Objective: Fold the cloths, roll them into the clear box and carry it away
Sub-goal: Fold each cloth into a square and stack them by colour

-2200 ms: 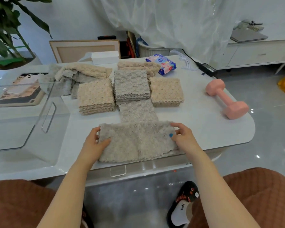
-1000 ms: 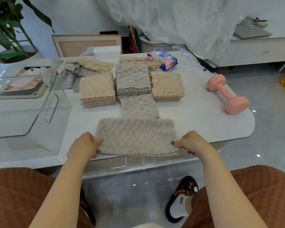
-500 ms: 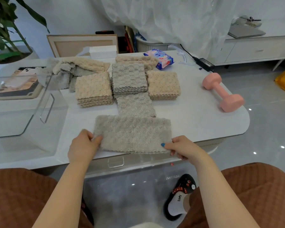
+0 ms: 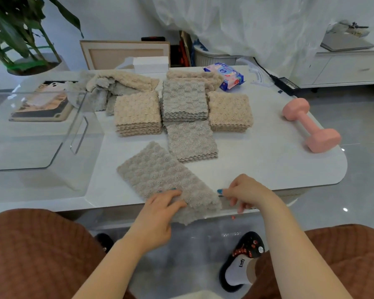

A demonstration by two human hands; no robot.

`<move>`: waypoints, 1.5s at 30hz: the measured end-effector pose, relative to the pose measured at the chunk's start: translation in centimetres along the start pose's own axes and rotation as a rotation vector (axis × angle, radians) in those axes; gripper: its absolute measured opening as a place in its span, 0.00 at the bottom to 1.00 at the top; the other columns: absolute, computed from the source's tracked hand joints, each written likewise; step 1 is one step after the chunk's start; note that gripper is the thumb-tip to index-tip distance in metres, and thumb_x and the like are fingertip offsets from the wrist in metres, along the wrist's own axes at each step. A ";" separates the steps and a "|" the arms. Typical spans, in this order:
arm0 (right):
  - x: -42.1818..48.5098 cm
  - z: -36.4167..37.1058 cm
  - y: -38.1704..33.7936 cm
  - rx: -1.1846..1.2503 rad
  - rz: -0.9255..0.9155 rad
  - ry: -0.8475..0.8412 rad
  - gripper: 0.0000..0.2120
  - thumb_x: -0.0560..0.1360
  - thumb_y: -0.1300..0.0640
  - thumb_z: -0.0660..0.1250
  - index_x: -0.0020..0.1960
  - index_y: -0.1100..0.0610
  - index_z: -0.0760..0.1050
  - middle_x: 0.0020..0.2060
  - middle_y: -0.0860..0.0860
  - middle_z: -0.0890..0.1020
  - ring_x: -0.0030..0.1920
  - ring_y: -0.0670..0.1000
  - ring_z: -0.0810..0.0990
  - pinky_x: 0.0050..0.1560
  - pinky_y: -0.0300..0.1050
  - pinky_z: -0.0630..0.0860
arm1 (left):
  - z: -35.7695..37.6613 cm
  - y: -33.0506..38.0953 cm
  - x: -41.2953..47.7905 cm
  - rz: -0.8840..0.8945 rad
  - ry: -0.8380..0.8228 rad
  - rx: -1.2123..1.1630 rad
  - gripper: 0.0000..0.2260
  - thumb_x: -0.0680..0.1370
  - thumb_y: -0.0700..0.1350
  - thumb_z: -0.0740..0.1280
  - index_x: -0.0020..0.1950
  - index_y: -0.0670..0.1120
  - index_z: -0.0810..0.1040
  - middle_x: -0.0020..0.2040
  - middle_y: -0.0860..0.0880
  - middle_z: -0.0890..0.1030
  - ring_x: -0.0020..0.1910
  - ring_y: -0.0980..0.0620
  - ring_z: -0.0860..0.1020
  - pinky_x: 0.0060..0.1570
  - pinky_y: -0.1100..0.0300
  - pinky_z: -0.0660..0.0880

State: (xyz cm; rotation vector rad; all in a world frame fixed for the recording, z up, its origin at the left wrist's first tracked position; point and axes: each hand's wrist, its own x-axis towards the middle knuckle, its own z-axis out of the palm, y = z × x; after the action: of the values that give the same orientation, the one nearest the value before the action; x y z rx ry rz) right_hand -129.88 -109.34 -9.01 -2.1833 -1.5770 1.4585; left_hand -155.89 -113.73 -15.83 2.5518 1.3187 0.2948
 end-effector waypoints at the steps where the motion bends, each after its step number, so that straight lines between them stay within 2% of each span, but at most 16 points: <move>1: -0.1 0.5 -0.2 -0.067 0.039 -0.056 0.15 0.74 0.51 0.68 0.45 0.65 0.76 0.34 0.56 0.83 0.21 0.50 0.73 0.26 0.37 0.67 | 0.6 0.0 -0.4 0.018 -0.008 0.096 0.34 0.57 0.38 0.64 0.63 0.52 0.72 0.68 0.48 0.70 0.65 0.45 0.73 0.64 0.53 0.62; 5: 0.0 2.2 -0.9 -0.165 0.063 -0.089 0.16 0.73 0.48 0.67 0.41 0.61 0.71 0.28 0.54 0.81 0.19 0.48 0.70 0.30 0.38 0.67 | 1.9 -0.4 -0.5 -0.037 0.053 0.227 0.43 0.53 0.33 0.71 0.68 0.52 0.68 0.72 0.46 0.69 0.68 0.46 0.71 0.65 0.51 0.60; 7: -0.2 3.0 -1.1 0.002 -0.004 -0.072 0.17 0.74 0.51 0.67 0.32 0.60 0.69 0.19 0.49 0.73 0.16 0.46 0.63 0.27 0.38 0.64 | 2.1 -1.1 -0.1 -0.069 0.120 0.195 0.38 0.58 0.33 0.67 0.68 0.52 0.67 0.72 0.48 0.69 0.67 0.48 0.71 0.64 0.52 0.61; 10: -0.6 3.1 -1.1 0.383 -0.079 -0.008 0.15 0.73 0.56 0.69 0.32 0.58 0.68 0.23 0.50 0.64 0.20 0.46 0.58 0.23 0.34 0.55 | 2.3 -1.4 0.2 -0.106 0.214 0.080 0.33 0.59 0.37 0.67 0.65 0.51 0.70 0.69 0.48 0.73 0.64 0.48 0.73 0.62 0.52 0.63; 15: -0.8 1.5 -2.2 0.565 -0.100 0.068 0.09 0.72 0.57 0.70 0.37 0.57 0.72 0.32 0.51 0.79 0.33 0.50 0.82 0.28 0.38 0.69 | 1.2 0.2 0.8 -0.219 0.396 -0.175 0.17 0.69 0.46 0.60 0.56 0.49 0.78 0.58 0.52 0.80 0.57 0.51 0.76 0.58 0.57 0.65; 18: -0.7 1.6 -3.5 0.590 -0.134 0.016 0.08 0.74 0.57 0.68 0.40 0.57 0.71 0.32 0.55 0.83 0.33 0.53 0.84 0.27 0.38 0.69 | -0.9 1.6 1.3 -0.373 0.382 -0.309 0.15 0.76 0.62 0.57 0.42 0.53 0.75 0.38 0.57 0.77 0.39 0.55 0.76 0.41 0.59 0.69; 21: -0.5 1.7 -4.9 0.547 -0.273 0.004 0.05 0.76 0.58 0.66 0.43 0.55 0.71 0.30 0.54 0.80 0.28 0.51 0.79 0.27 0.38 0.68 | -2.6 2.1 1.6 -0.528 0.464 -0.583 0.13 0.77 0.56 0.64 0.36 0.52 0.69 0.26 0.56 0.70 0.27 0.58 0.67 0.30 0.61 0.64; 25: -0.2 2.0 -5.8 0.254 -0.481 -0.061 0.10 0.73 0.49 0.71 0.53 0.46 0.77 0.38 0.50 0.72 0.36 0.46 0.69 0.37 0.36 0.66 | -4.4 1.1 1.6 -0.637 0.550 -1.127 0.04 0.78 0.48 0.66 0.48 0.49 0.79 0.38 0.50 0.82 0.36 0.56 0.77 0.36 0.61 0.73; 27: 0.0 2.4 -6.5 0.136 -0.544 -0.004 0.11 0.68 0.51 0.76 0.48 0.48 0.80 0.43 0.50 0.73 0.41 0.45 0.71 0.42 0.35 0.70 | -5.0 0.5 1.5 -0.711 0.447 -1.396 0.12 0.76 0.51 0.69 0.48 0.42 0.80 0.43 0.43 0.83 0.41 0.46 0.80 0.40 0.55 0.74; 29: -0.1 2.3 -7.4 0.266 -0.563 -0.050 0.06 0.69 0.56 0.75 0.45 0.51 0.81 0.47 0.50 0.79 0.45 0.47 0.79 0.43 0.37 0.75 | -5.5 0.3 1.3 -0.721 0.313 -1.529 0.20 0.71 0.55 0.73 0.47 0.37 0.79 0.41 0.40 0.82 0.39 0.43 0.80 0.38 0.55 0.74; 32: 0.8 2.5 -8.5 0.303 -0.481 -0.203 0.03 0.75 0.58 0.69 0.48 0.53 0.80 0.45 0.49 0.85 0.49 0.49 0.83 0.47 0.43 0.79 | -6.2 -0.9 1.2 -0.673 0.332 -1.407 0.08 0.73 0.48 0.70 0.41 0.43 0.80 0.34 0.50 0.83 0.32 0.53 0.81 0.28 0.64 0.73; 34: 2.1 3.3 -9.0 0.196 -0.453 -0.178 0.06 0.78 0.55 0.65 0.52 0.55 0.77 0.48 0.56 0.83 0.51 0.55 0.82 0.54 0.54 0.78 | -6.5 -2.7 0.9 -0.654 0.412 -1.290 0.03 0.74 0.42 0.70 0.46 0.47 0.78 0.37 0.52 0.82 0.35 0.53 0.81 0.32 0.63 0.76; 36: 3.4 4.4 -9.7 0.106 -0.457 -0.132 0.08 0.78 0.51 0.64 0.54 0.53 0.75 0.46 0.60 0.80 0.46 0.55 0.79 0.50 0.56 0.76 | -6.6 -4.7 0.3 -0.654 0.387 -1.199 0.15 0.73 0.40 0.72 0.56 0.53 0.74 0.41 0.51 0.79 0.38 0.51 0.80 0.39 0.55 0.79; 38: 4.4 5.6 -10.9 0.050 -0.489 -0.078 0.08 0.79 0.50 0.62 0.53 0.53 0.74 0.38 0.51 0.76 0.40 0.48 0.74 0.43 0.47 0.72 | -6.8 -6.3 -0.5 -0.643 0.301 -1.148 0.20 0.73 0.41 0.72 0.59 0.59 0.71 0.41 0.51 0.75 0.37 0.51 0.79 0.41 0.53 0.80; 42: 6.0 7.5 -13.4 -0.069 -0.566 0.030 0.11 0.80 0.52 0.61 0.45 0.60 0.68 0.33 0.53 0.70 0.33 0.48 0.67 0.36 0.45 0.64 | -6.9 -8.4 -1.6 -0.696 0.235 -1.021 0.10 0.70 0.42 0.75 0.47 0.52 0.79 0.42 0.46 0.77 0.35 0.47 0.81 0.40 0.54 0.81; 45: 7.8 8.6 -14.3 -0.265 -0.564 0.082 0.14 0.79 0.57 0.60 0.37 0.57 0.61 0.30 0.51 0.65 0.30 0.49 0.62 0.32 0.45 0.58 | -6.2 -8.9 -1.6 -0.828 0.277 -0.905 0.07 0.70 0.45 0.75 0.42 0.46 0.79 0.36 0.45 0.80 0.33 0.49 0.80 0.40 0.53 0.80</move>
State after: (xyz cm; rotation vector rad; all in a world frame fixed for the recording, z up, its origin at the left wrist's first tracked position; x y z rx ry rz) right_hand -145.87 -100.37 -10.86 -1.6549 -2.2123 1.0240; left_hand -165.46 -109.33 -12.81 1.1516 1.6772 0.8347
